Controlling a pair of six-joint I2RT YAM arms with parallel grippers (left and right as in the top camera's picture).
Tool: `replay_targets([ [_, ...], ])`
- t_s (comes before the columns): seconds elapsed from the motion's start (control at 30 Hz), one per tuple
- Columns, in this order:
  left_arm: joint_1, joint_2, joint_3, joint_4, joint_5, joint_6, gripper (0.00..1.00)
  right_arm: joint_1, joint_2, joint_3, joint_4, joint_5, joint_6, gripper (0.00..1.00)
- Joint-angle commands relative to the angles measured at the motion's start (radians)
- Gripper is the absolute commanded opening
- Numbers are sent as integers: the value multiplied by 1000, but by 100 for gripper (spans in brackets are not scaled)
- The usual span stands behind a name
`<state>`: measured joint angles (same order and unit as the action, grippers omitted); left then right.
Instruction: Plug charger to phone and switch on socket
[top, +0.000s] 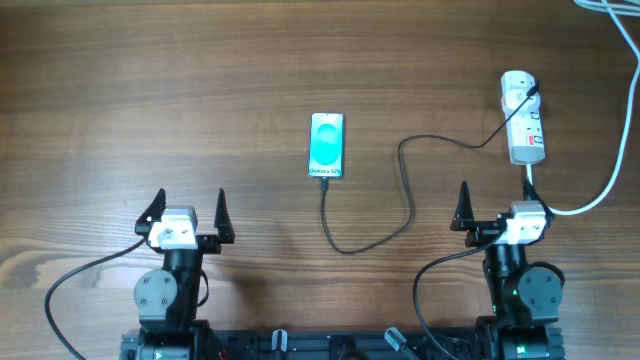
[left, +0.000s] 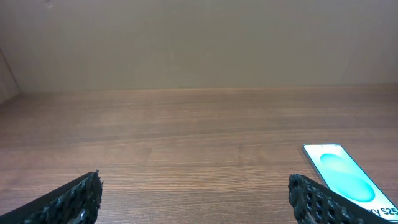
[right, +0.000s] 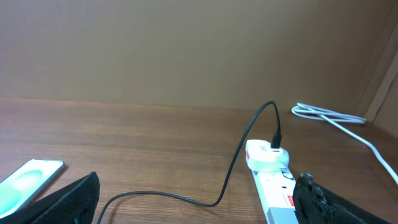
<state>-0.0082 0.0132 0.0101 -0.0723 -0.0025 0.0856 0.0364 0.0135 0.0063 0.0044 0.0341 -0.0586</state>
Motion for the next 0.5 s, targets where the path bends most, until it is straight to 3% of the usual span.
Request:
replay_targets([
  [0.0, -6, -10, -5, -3, 2, 15, 100, -4, -10, -1, 3, -8, -18, 100],
  [0.47, -6, -10, -5, -3, 2, 15, 100, -4, -10, -1, 5, -9, -18, 100],
])
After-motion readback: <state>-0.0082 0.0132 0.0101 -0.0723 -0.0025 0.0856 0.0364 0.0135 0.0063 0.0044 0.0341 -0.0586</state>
